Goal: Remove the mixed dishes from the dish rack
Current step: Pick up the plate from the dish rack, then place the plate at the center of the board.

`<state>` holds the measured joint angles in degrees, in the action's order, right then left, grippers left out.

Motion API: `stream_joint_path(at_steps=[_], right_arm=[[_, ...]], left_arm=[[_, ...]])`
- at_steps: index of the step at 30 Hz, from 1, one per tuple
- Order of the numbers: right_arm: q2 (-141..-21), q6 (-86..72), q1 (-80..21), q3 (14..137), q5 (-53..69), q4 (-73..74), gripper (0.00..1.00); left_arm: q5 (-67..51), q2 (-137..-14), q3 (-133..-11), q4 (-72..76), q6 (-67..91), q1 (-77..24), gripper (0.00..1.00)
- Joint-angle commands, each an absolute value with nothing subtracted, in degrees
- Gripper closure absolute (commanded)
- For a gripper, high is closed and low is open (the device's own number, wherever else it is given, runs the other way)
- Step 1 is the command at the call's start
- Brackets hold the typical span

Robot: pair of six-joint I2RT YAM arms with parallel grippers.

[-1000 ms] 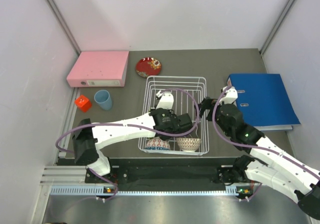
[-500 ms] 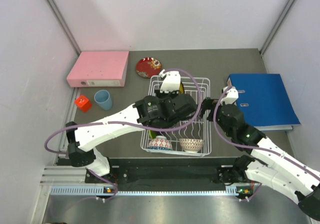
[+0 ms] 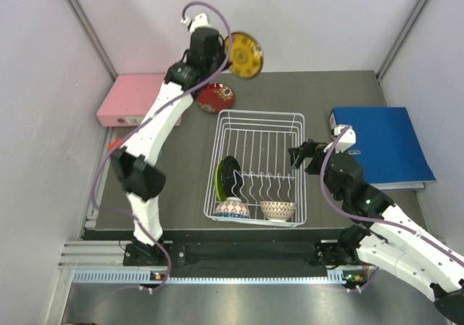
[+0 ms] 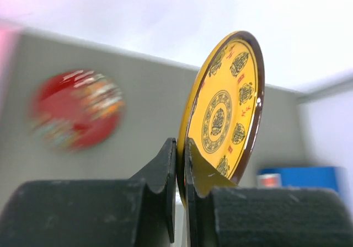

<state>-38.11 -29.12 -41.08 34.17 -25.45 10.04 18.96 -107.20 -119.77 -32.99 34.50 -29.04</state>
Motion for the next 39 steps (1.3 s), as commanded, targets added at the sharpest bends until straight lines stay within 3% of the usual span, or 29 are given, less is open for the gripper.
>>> stream_joint_path(at_steps=[1,5,15,39], right_arm=[[-38.06,-28.30,-40.61,35.77,-26.37,8.97,0.02],[-38.58,-28.30,-40.52,35.68,-26.10,8.17,0.02],[-42.01,-26.72,-40.25,35.68,-26.54,6.68,0.03],[-42.89,-27.95,-40.08,34.81,-25.14,6.24,0.03]], left_arm=[[-7.44,-122.67,-136.73,-25.06,39.44,-24.88,1.00],[-21.07,-130.42,-136.58,-14.16,49.73,-19.53,1.00],[-27.51,-141.49,-137.02,-6.16,53.88,-18.37,1.00],[-17.67,-147.83,-135.70,-23.20,53.52,-18.37,1.00]])
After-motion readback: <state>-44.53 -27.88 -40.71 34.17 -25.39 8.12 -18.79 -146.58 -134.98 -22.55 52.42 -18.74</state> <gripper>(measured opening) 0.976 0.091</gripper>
